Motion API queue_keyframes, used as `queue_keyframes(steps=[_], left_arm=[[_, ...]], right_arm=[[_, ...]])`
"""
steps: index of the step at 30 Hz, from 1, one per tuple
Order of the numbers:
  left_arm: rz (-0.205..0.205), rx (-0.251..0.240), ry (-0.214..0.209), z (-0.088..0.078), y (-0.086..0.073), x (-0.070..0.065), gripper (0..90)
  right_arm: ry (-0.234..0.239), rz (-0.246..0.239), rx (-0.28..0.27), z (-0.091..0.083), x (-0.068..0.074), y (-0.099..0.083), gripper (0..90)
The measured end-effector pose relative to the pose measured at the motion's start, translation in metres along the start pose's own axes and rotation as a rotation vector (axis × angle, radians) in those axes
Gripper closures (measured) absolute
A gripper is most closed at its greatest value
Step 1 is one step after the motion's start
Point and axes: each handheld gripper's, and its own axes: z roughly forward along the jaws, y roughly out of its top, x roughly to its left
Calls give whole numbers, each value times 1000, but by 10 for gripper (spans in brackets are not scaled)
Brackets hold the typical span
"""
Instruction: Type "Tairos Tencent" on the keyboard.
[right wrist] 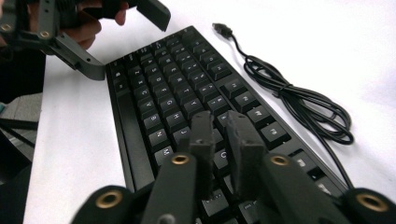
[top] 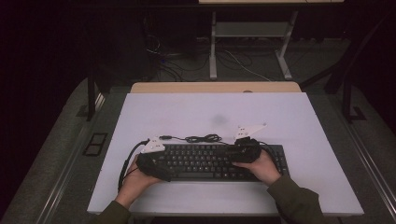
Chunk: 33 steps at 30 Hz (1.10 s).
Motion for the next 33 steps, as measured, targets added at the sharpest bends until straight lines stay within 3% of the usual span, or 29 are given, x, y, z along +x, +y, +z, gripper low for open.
queue_keyframes(steps=[5,19,33], left_arm=[[7,-10,-9,1,0,0,0],[10,-20,-5,3,-1,-5,0],[15,-22,-10,2,-2,-5,0]], right_arm=[[4,-16,25,11,2,4,891],[6,-56,78,35,0,11,893],[-7,-67,145,47,3,10,892]])
